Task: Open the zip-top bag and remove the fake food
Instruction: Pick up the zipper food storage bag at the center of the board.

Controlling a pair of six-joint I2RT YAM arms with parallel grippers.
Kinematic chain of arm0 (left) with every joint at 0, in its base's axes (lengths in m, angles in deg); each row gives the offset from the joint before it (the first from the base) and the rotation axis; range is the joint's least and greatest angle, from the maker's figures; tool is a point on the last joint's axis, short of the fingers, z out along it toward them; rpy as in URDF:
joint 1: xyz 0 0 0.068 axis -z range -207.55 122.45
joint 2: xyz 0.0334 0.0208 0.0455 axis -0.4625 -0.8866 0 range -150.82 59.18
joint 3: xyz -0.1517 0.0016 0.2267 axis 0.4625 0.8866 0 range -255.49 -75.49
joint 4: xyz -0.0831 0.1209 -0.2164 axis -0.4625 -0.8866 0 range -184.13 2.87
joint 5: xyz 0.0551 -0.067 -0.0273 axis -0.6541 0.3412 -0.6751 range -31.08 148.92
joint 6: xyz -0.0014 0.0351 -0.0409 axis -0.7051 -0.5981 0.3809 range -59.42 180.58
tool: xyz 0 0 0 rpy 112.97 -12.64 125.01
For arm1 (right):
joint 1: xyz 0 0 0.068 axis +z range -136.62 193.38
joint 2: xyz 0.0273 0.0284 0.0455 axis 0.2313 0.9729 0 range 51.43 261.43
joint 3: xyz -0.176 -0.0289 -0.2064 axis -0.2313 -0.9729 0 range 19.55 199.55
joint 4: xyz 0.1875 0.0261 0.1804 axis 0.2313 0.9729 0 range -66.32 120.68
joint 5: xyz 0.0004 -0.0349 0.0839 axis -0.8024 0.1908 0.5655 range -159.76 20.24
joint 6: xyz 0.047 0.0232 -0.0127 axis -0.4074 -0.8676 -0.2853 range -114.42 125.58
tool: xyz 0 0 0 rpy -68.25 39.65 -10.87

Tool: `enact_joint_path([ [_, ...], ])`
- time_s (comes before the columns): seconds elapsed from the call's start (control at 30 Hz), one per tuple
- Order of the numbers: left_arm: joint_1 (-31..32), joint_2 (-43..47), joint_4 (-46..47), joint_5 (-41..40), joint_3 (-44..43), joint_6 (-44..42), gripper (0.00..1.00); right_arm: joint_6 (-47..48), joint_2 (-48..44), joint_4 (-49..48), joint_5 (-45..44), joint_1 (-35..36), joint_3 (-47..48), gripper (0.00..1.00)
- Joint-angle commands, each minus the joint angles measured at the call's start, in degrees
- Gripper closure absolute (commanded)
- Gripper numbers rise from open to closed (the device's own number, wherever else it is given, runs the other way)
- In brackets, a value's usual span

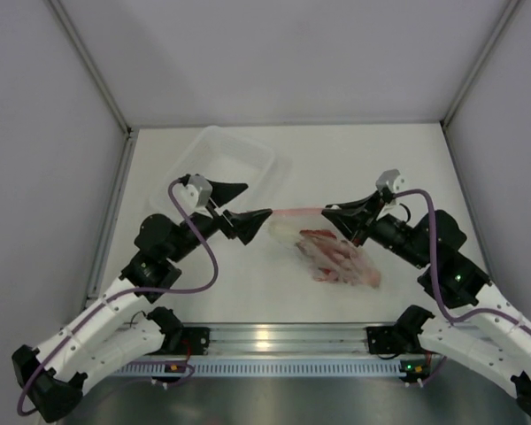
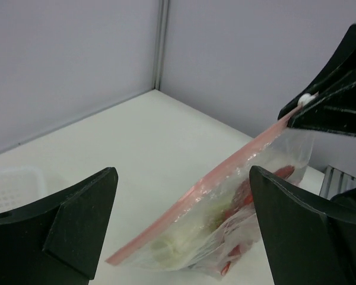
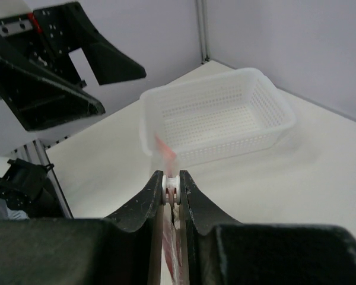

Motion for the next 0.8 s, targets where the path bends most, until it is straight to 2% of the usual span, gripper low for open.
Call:
enact_joint_path([
  [0.0,-0.1,1.2,-3.0,0.9,-6.4,-4.9,0.02,5.3,-1.2,-7.3,6.0,-0.6,0.4,1.0],
  [0.07,-0.1,-1.3,-3.1,7.1,-9.4,-5.8,0.02,6.5,-1.6,-6.4,8.2,-0.5,0.8,1.0],
  [0.1,-0.1,-2.6,-3.0,15.1,-10.7,-6.3,0.02,7.1,-1.7,-5.8,9.7,-0.6,1.4,1.0],
  [0.17,-0.1,-7.7,-3.1,22.6,-14.2,-7.6,0.02,8.8,-1.9,-3.3,13.2,-0.5,2.1,1.0],
  [0.2,-0.1,-9.6,-3.1,30.3,-15.2,-7.9,0.02,9.0,-1.9,-2.7,15.5,-0.5,2.8,1.0],
  [0.3,-0.1,-15.2,-3.1,38.0,-18.1,-8.1,0.02,11.5,-1.8,-0.3,18.0,-0.5,3.9,1.0],
  [0.5,0.0,-21.4,-3.0,40.6,-20.0,-10.4,0.02,12.4,-1.0,3.0,21.2,-0.5,4.8,1.0],
  [0.77,1.5,-25.4,-3.1,45.6,-21.7,-9.3,0.21,12.1,-1.0,0.9,20.1,-0.5,4.1,1.0],
])
